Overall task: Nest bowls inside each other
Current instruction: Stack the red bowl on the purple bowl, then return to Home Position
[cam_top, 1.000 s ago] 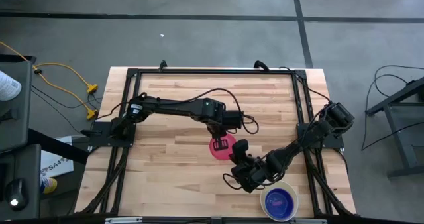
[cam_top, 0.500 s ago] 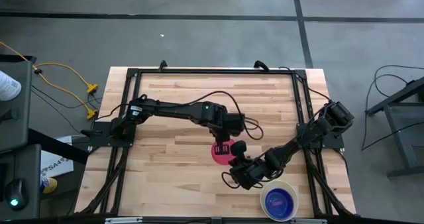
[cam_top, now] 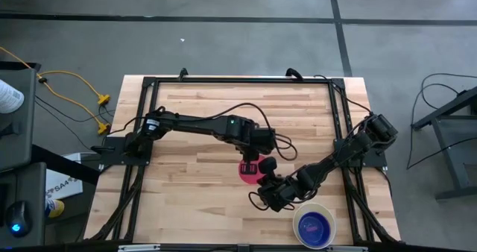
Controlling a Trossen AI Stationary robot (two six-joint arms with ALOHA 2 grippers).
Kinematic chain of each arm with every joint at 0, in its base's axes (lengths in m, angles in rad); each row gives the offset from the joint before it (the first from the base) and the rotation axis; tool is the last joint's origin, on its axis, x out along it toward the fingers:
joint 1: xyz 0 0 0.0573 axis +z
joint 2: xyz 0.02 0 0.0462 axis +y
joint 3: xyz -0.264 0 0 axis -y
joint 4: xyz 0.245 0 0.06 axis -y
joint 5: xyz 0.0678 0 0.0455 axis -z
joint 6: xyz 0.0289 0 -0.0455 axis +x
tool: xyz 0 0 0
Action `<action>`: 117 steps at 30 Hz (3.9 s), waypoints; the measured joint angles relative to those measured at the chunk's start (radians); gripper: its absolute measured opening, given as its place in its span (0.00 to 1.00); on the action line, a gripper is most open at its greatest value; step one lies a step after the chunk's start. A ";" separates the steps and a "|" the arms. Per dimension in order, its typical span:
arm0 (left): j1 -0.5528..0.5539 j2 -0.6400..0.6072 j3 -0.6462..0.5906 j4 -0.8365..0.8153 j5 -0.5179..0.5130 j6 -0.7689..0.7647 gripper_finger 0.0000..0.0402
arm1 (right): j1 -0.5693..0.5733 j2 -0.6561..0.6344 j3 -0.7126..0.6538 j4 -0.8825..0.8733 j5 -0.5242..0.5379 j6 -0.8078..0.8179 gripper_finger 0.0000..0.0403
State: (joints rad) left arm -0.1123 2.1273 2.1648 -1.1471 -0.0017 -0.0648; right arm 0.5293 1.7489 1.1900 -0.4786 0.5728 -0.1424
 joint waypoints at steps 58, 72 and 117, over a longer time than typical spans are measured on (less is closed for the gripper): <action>0.000 -0.016 0.088 -0.234 -0.203 0.276 0.34 | 0.547 -0.040 0.260 -0.649 -0.297 1.400 0.01; 0.001 -0.016 0.088 -0.246 -0.186 0.223 0.34 | 0.625 0.027 0.260 -0.531 -0.305 1.477 0.01; -0.004 -0.032 0.087 -0.308 -0.205 0.188 0.34 | 0.605 0.118 0.260 -0.393 -0.237 1.370 0.39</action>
State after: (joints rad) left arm -0.1167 2.0951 2.2514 -1.4551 -0.2062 0.1237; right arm 1.1344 1.8673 1.4502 -0.8714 0.3360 1.2280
